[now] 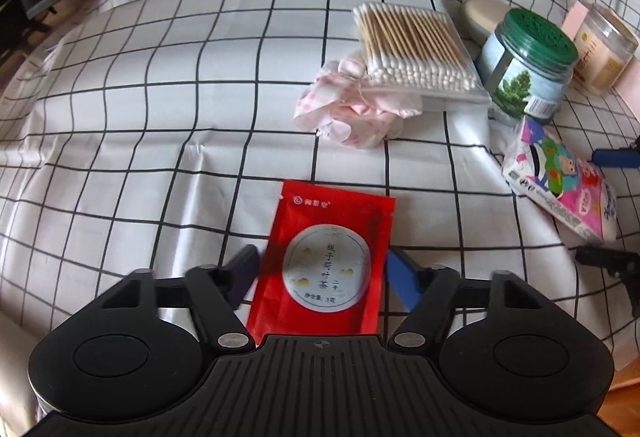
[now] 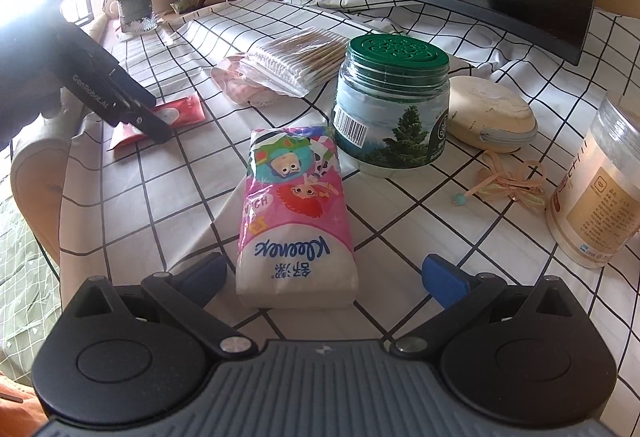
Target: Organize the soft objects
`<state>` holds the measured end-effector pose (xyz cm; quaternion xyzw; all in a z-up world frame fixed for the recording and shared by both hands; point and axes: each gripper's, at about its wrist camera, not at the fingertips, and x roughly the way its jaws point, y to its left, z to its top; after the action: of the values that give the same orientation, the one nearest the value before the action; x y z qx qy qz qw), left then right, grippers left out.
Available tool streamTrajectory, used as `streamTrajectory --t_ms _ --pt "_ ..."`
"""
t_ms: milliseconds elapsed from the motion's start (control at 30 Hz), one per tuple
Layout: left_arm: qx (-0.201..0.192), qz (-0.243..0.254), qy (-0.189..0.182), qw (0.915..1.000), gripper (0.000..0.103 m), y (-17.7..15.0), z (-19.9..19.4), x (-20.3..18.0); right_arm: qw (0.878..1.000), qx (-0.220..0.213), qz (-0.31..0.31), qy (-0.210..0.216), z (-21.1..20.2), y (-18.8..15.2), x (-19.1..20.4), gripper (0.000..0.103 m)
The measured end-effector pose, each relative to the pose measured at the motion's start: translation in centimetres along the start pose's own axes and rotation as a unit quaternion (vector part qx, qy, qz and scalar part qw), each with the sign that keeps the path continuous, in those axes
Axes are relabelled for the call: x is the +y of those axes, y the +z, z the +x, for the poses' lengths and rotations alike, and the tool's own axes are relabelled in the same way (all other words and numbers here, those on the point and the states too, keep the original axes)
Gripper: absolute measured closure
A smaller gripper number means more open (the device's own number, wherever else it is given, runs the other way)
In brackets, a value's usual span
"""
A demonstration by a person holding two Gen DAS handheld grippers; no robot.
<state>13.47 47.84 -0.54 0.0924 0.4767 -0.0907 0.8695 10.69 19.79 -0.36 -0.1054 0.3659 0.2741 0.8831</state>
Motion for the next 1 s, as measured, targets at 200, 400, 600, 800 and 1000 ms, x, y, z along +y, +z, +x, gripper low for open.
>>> streamTrajectory --t_ms 200,400,600,800,1000 --pt "-0.011 -0.018 -0.002 0.9998 0.046 0.0 -0.7 -0.3 1.000 0.028 -0.003 0.003 0.3 0.9 -0.1 0.000" --pt "-0.018 -0.031 -0.005 0.9993 0.047 -0.2 -0.7 -0.5 0.999 0.033 0.023 0.017 -0.5 3.5 0.3 0.000" --pt "-0.025 -0.052 -0.004 0.9983 0.047 -0.4 -1.1 -0.3 0.998 0.060 -0.001 0.004 0.9 5.5 1.8 0.012" --pt "-0.034 -0.084 0.007 0.9959 0.047 -0.6 -1.9 0.6 0.996 0.088 -0.007 0.027 1.2 6.6 2.7 0.054" --pt "-0.056 -0.111 0.025 0.9919 0.047 0.9 -4.2 1.6 0.996 0.060 -0.003 0.066 -0.9 11.8 2.8 0.054"
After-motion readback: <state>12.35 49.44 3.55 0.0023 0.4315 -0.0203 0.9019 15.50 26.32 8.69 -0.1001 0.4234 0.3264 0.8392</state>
